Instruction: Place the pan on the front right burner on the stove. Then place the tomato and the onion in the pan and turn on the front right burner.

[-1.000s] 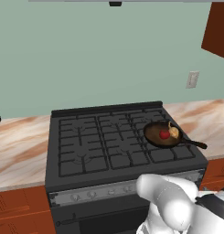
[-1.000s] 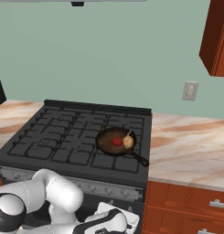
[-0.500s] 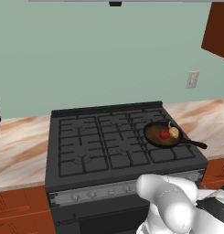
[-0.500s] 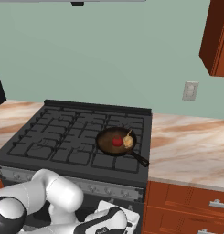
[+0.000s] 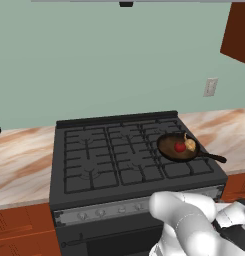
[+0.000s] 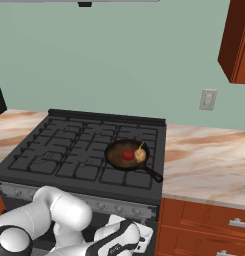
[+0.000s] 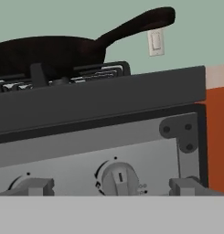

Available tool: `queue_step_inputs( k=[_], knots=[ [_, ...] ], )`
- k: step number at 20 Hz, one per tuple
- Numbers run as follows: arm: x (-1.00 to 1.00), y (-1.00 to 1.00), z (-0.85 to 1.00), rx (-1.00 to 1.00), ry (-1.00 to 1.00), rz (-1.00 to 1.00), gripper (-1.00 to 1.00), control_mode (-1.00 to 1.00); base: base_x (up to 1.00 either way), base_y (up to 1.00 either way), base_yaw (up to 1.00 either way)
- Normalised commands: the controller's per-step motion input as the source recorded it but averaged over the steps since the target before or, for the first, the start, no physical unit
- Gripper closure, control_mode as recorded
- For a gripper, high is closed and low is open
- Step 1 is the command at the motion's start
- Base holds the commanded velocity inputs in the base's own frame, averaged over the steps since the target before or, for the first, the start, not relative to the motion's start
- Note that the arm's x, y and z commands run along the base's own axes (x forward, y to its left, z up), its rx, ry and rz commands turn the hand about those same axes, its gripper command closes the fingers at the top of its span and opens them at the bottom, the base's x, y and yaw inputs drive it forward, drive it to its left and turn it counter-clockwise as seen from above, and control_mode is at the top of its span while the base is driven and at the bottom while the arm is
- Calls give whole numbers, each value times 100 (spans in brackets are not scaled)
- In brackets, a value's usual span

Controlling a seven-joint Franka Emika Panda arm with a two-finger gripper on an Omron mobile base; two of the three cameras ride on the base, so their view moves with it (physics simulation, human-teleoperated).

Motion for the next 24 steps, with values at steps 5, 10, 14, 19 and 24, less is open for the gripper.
queue_step_inputs(
  k=[5,10,14,19,24],
  knots=[
    [15,0,-5,0,0,0,-100,-100,0,0,0],
    [4,0,-6,0,0,0,-100,-100,0,0,0],
    [0,0,-6,0,0,0,-100,-100,0,0,0],
    [0,0,-3,0,0,0,-100,-100,0,0,0],
    [0,0,0,0,0,0,-100,-100,0,0,0]
  ],
)
